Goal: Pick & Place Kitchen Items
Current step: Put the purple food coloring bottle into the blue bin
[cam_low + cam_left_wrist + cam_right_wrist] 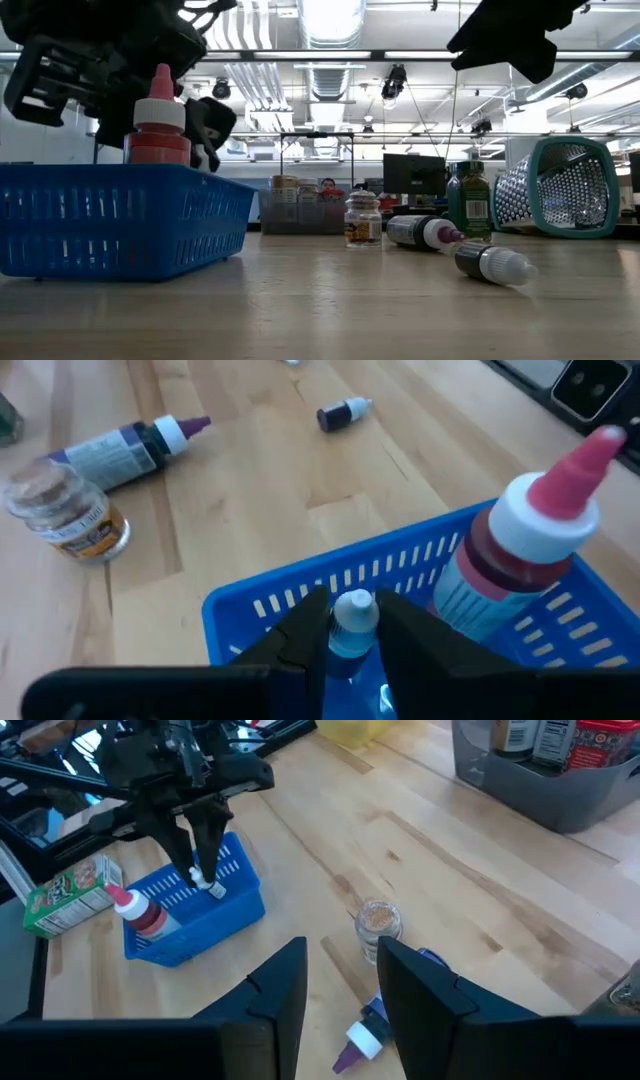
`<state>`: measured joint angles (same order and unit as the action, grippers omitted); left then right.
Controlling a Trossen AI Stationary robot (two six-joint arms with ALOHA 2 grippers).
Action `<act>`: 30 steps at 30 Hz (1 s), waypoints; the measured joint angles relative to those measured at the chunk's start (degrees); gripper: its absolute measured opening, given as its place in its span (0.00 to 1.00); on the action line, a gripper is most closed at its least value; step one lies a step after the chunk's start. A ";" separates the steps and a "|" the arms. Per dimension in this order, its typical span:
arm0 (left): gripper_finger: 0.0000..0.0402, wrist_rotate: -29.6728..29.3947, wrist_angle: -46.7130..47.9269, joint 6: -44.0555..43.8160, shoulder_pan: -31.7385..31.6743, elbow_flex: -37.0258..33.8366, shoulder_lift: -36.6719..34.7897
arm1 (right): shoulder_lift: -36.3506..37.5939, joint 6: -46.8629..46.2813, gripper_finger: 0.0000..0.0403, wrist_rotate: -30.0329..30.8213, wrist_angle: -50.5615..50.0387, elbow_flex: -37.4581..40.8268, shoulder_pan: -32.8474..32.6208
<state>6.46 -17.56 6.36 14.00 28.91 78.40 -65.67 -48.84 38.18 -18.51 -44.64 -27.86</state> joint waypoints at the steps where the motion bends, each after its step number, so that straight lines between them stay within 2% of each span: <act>1: 0.21 0.02 -0.56 -0.01 0.00 0.02 0.61 | 0.00 0.00 0.29 0.00 -0.09 0.00 0.00; 8: 0.21 0.00 -3.79 -0.32 -0.33 0.24 4.12 | -0.03 0.30 0.28 0.01 -0.10 0.00 0.00; 22: 0.21 0.06 -3.30 -5.04 -3.85 2.12 8.30 | -0.04 0.39 0.36 -0.03 -0.07 0.09 0.00; 30: 0.21 0.30 -3.20 -7.00 -3.87 2.12 8.30 | -0.04 0.60 0.31 -0.07 -0.54 0.09 0.00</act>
<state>6.76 -20.75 -0.64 10.13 31.03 86.70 -65.71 -48.24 38.11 -19.05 -44.56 -27.86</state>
